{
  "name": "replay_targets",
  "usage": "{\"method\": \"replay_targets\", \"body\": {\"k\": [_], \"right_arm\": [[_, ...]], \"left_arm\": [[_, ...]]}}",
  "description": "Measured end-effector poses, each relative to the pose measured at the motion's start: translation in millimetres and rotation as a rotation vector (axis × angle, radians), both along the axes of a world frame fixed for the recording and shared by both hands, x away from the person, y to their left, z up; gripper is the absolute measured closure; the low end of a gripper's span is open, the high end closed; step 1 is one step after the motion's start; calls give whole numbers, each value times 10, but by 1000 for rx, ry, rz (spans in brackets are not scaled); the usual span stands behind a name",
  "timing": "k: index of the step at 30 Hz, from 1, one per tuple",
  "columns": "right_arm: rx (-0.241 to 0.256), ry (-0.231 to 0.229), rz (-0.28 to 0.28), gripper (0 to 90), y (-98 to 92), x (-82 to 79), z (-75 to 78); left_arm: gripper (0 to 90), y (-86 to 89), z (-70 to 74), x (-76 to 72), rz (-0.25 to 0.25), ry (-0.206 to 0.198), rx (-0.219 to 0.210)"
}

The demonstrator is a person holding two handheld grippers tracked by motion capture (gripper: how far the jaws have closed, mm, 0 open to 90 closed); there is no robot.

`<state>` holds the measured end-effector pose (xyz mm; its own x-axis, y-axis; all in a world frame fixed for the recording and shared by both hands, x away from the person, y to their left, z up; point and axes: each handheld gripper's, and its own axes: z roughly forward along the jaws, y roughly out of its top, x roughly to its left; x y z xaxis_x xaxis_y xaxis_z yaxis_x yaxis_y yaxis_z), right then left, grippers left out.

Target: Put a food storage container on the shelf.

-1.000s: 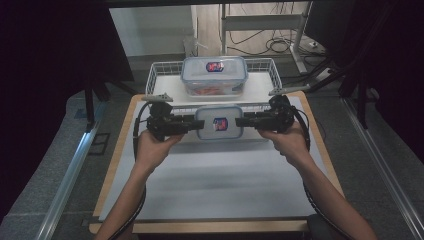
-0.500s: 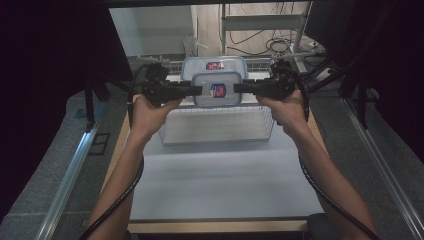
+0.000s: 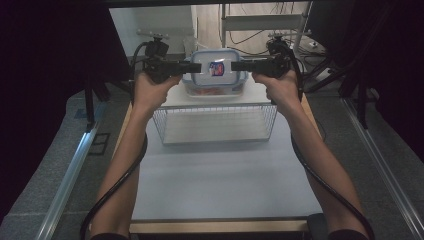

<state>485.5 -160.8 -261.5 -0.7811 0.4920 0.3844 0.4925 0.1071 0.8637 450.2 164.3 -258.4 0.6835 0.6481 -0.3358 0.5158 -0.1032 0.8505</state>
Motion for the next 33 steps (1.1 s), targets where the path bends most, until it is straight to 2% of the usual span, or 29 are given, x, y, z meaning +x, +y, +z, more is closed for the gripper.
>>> {"method": "replay_targets", "body": {"k": [9, 20, 27, 33], "right_arm": [[16, 30, -19, 534, 30, 207, -20], [7, 53, -22, 527, 61, 293, 0], [1, 56, -34, 498, 95, 328, 8], [-8, 50, -73, 431, 95, 381, -29]], "left_arm": [[519, 5, -5, 183, 31, 28, -22], [517, 24, -25, 239, 41, 45, -44], [502, 17, -10, 245, 71, 21, -24], [437, 29, -29, 265, 96, 15, -11]]}}
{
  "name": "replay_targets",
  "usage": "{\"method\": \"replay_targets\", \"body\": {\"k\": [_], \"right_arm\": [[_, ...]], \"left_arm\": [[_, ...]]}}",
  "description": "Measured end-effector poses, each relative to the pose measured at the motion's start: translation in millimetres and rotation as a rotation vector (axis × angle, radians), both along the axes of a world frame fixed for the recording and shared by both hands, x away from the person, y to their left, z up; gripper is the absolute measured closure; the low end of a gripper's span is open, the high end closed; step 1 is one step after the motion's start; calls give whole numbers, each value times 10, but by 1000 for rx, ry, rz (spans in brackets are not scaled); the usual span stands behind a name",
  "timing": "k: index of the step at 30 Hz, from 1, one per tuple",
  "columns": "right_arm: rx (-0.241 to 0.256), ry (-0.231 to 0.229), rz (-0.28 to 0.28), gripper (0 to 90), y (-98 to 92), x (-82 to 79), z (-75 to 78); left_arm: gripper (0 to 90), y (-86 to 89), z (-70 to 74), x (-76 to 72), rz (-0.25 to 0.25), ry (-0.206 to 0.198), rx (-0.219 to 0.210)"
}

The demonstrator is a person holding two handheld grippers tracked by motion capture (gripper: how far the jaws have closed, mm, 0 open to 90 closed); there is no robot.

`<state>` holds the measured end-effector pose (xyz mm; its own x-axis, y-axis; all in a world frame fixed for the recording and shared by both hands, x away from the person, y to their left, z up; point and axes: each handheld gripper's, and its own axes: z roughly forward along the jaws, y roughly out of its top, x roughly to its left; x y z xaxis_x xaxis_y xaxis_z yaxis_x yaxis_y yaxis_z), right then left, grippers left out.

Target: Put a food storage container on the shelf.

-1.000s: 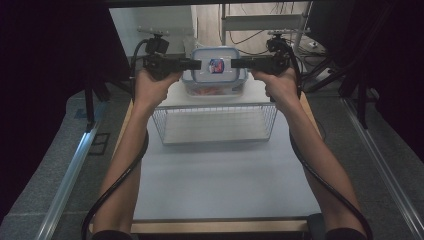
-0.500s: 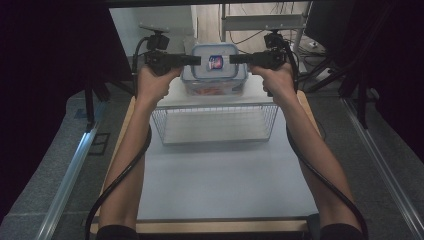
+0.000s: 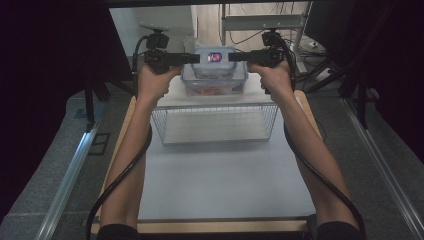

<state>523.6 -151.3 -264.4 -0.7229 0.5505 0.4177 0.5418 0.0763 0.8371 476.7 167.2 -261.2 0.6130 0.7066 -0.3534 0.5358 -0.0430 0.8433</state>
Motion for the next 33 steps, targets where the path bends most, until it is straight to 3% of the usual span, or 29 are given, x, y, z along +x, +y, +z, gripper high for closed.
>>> {"method": "replay_targets", "body": {"k": [1, 8, 14, 18, 23, 29, 33], "right_arm": [[17, 2, -4, 430, -11, 16, -10], [16, -16, -32, 413, -102, 54, -18], [27, -49, -34, 413, -150, 13, 23], [-11, -79, -45, 451, -150, -28, 48], [-67, -106, -74, 574, -151, -44, 45], [-144, -113, -136, 778, -105, -15, -29], [-159, -104, -151, 856, -65, 26, -99]], "left_arm": [[430, 4, -9, 3, 0, 1, -2], [405, 13, -51, -15, -5, -8, -5], [379, 10, -45, -31, 21, -48, 2], [500, 20, -43, -45, 65, -80, 47], [661, 51, -67, -42, 139, -105, 106], [791, 37, -158, 73, 181, -81, 128], [832, -7, -235, 142, 170, -63, 149]]}}
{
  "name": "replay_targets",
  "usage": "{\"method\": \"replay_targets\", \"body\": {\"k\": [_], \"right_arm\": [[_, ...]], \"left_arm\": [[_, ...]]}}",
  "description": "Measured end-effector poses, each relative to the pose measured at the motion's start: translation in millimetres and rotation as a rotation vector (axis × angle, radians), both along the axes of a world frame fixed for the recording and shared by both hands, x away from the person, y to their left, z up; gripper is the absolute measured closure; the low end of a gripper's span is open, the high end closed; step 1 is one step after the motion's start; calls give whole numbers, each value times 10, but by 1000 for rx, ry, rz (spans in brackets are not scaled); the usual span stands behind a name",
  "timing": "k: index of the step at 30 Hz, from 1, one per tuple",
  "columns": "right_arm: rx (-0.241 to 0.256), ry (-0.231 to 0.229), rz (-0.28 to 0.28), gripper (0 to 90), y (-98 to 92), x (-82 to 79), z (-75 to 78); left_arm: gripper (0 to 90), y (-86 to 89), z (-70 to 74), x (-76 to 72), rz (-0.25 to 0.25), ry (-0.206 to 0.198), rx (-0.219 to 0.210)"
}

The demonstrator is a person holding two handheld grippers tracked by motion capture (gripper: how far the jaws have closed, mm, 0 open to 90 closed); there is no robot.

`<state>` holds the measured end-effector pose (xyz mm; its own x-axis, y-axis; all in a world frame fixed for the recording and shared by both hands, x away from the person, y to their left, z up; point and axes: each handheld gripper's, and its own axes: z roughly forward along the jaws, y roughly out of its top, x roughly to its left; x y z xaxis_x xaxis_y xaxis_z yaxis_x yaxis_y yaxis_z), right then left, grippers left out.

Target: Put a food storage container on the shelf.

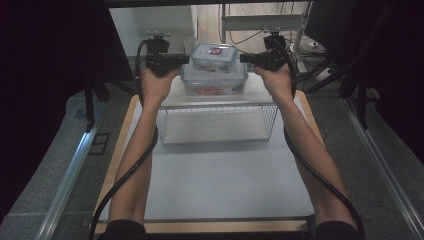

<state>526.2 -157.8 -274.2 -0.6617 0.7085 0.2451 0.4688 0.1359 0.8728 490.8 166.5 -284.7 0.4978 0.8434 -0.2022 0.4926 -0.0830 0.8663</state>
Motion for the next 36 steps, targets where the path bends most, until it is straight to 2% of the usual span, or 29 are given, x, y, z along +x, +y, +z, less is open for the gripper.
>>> {"method": "replay_targets", "body": {"k": [8, 15, 23, 31, 36], "right_arm": [[-42, -5, -18, 884, 101, 42, -83], [-40, -4, -29, 886, 92, 79, -85], [-41, -3, -39, 889, 117, 112, -91], [-37, -31, -4, 823, -6, -41, -71], [-53, -62, 43, 731, -104, -230, -78]], "left_arm": [[837, -87, -47, -8, -39, 0, -5], [837, -90, -71, -69, -67, 2, -32], [831, -83, -64, -126, -73, -8, -23], [742, -9, -16, -323, -72, -59, 26], [655, 60, -57, -508, -89, -83, 14]]}}
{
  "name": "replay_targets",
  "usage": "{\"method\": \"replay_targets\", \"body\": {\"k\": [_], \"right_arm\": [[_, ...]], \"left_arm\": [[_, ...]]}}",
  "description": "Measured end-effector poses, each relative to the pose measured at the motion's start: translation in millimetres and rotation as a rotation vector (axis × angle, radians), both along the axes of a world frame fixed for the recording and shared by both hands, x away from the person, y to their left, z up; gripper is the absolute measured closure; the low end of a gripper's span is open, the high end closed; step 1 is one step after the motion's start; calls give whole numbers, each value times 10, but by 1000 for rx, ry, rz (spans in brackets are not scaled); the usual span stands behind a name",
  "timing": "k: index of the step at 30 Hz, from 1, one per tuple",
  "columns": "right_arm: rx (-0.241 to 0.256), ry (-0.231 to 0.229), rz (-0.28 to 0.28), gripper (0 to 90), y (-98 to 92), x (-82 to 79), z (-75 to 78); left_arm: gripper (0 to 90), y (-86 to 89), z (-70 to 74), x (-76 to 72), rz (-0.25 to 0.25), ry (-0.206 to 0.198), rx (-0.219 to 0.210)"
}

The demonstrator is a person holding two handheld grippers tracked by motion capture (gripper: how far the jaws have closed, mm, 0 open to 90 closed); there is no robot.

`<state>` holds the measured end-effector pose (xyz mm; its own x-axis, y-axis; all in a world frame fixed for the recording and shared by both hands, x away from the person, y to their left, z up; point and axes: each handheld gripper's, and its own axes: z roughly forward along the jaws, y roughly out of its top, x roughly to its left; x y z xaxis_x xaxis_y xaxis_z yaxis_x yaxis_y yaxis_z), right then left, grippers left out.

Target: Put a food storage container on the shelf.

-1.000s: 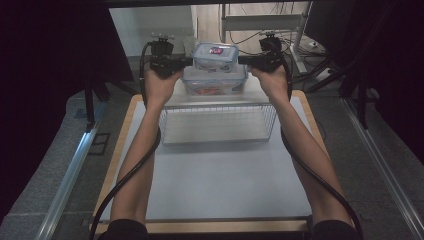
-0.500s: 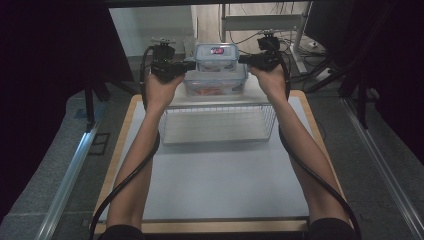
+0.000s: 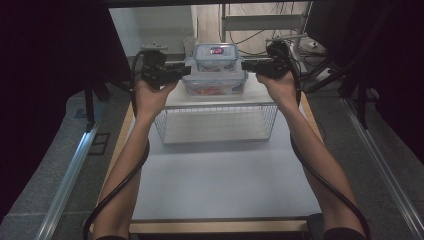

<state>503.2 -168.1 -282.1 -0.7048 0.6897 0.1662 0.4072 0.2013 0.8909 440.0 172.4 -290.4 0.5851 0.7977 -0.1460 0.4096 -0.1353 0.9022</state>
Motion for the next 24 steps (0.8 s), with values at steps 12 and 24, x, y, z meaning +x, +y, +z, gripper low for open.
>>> {"method": "replay_targets", "body": {"k": [12, 24], "right_arm": [[-68, -55, 84, 518, -94, -496, -237], [-124, -59, 153, 395, -74, -888, -564]], "left_arm": [[423, 115, -305, -390, -14, -12, 26], [278, 97, -644, -772, -33, -43, 56]]}}
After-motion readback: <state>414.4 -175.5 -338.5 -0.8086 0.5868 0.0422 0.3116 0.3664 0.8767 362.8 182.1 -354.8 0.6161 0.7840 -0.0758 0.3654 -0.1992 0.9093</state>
